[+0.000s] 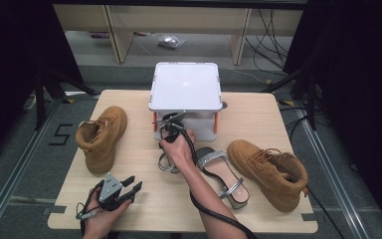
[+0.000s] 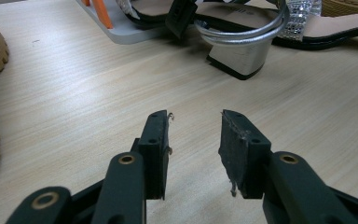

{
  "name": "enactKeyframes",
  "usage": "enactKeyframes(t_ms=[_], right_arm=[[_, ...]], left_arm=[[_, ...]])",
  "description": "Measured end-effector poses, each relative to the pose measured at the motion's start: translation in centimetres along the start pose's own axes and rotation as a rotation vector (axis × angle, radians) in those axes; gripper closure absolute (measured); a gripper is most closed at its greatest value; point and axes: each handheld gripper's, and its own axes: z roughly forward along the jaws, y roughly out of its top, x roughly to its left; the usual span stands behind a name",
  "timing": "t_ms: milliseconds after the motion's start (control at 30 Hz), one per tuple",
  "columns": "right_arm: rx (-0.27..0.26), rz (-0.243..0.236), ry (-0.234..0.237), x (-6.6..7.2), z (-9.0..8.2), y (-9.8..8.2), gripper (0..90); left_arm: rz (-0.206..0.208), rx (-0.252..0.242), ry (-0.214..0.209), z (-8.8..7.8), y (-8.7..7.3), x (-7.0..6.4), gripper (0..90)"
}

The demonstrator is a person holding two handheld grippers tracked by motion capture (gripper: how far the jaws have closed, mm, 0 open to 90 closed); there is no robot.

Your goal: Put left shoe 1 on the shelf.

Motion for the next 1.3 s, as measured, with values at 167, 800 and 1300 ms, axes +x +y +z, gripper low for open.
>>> enactKeyframes(t_ms=[167,800,1300], right_arm=[[-0.009,-0.007,-0.01,0.2,-0.1,-0.2,37.8],[-0.149,0.007,0.088,-0.4,-6.8,-2.1,51.3],[-0.076,-0.131,0.125,-2.8,-10.9,-6.9,90.0]], left_arm=[[0.004,0.001,-0.003,0.0,0.0,0.0,61.4],[0.003,-0.003,0.0,-0.1,-0.1,0.1,67.7],[0.056,-0.11,-0.02,0.6,5.4,0.8,89.6]])
